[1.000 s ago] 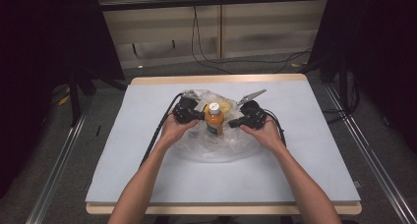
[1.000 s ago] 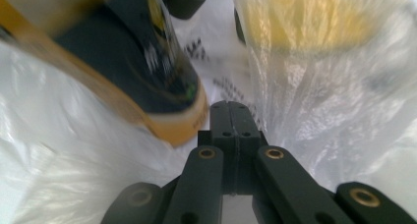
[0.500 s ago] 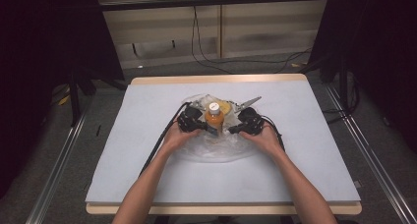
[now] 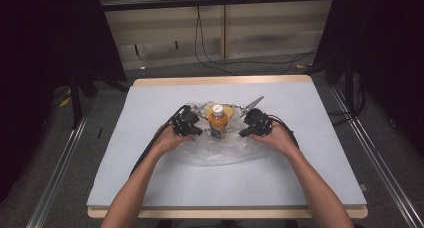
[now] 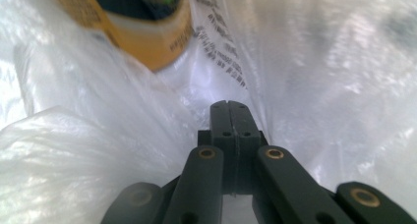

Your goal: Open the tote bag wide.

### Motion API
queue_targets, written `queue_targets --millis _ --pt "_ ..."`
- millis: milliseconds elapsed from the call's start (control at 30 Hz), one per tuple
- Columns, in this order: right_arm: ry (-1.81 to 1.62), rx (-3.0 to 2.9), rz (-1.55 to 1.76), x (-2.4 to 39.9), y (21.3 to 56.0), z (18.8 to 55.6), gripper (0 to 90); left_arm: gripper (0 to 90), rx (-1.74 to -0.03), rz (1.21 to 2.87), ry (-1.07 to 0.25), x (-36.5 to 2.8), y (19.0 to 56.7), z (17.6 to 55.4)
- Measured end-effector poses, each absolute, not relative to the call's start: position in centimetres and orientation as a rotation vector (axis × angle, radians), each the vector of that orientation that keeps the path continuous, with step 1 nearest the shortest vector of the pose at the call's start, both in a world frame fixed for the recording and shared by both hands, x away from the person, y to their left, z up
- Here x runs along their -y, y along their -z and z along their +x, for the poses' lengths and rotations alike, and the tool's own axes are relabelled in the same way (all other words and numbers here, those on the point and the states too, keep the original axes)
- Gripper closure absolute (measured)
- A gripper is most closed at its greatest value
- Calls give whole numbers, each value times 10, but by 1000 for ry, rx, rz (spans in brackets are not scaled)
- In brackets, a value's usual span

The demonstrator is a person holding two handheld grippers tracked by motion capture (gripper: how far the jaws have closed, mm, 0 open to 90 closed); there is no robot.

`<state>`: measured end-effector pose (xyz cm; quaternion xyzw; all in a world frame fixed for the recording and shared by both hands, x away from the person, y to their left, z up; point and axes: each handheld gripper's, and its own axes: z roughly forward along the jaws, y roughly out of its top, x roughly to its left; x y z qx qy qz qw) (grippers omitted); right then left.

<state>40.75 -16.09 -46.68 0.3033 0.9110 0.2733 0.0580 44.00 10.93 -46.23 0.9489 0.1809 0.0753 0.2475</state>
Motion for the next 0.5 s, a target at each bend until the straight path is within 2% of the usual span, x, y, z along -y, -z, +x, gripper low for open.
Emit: queue_targets --millis 200,500 --pt "-754 -2777 855 167 464 406 900 900 -448 2692 -248 -121 458 434" --pt "-498 -2834 787 175 456 404 900 900 -470 2714 -239 -140 456 429"
